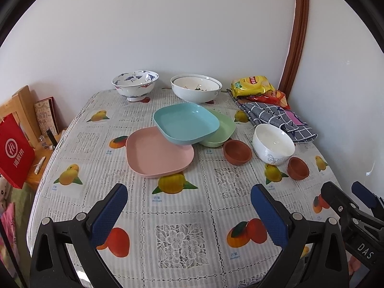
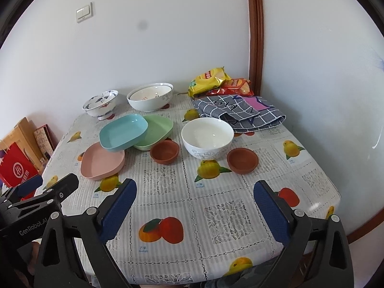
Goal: Organize plates and bowls
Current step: 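Move the right tool toward the light-blue plate stacked on the pink plate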
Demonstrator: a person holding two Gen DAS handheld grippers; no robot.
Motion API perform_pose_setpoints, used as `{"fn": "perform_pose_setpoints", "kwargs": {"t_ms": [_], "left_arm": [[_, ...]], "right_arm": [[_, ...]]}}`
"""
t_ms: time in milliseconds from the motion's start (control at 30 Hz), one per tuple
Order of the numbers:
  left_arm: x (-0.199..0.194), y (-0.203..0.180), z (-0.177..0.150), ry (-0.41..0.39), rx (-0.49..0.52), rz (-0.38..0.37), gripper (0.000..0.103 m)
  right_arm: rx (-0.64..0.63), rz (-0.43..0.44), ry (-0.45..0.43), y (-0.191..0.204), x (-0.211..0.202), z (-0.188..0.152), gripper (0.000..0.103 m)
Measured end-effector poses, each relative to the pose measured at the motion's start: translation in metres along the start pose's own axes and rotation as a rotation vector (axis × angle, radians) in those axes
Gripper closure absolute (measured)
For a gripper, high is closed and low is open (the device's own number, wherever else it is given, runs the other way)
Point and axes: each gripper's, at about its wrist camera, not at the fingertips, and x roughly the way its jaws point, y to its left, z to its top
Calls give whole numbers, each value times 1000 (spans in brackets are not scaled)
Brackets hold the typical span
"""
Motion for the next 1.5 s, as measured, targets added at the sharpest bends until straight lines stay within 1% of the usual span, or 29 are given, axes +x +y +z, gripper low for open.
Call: {"fn": "perform_pose_setpoints", "kwargs": {"t_ms": [367, 500, 667, 967, 1033, 1133, 1300, 1433, 1500], "left_arm": [[38, 25, 9, 52, -46, 4, 0], [46, 33, 17, 64, -62, 8, 0], [56, 45, 27, 74, -85, 18, 1], [71, 68, 48, 80, -136, 44, 6], [76, 73, 52, 84, -146, 47, 10], [83, 76, 58, 89, -155, 41, 12], [95, 79, 66, 98, -154, 52, 12], [107, 83, 73, 109, -160, 56, 17], [113, 85, 77, 113, -165, 57, 19]], "right_arm": [[-23, -37, 28, 16, 29, 10, 7], [-22, -23, 48, 23, 39, 18, 7], [-49, -26, 67, 36, 51, 30, 8], [-52, 21, 89, 57, 75, 54, 12], [-57, 31, 95, 61, 81, 58, 14], [-66, 39, 105, 66, 91, 65, 15], [-64, 56, 121, 71, 108, 74, 23], [-65, 56, 133, 75, 123, 81, 24], [-63, 57, 143, 76, 130, 84, 30]]}}
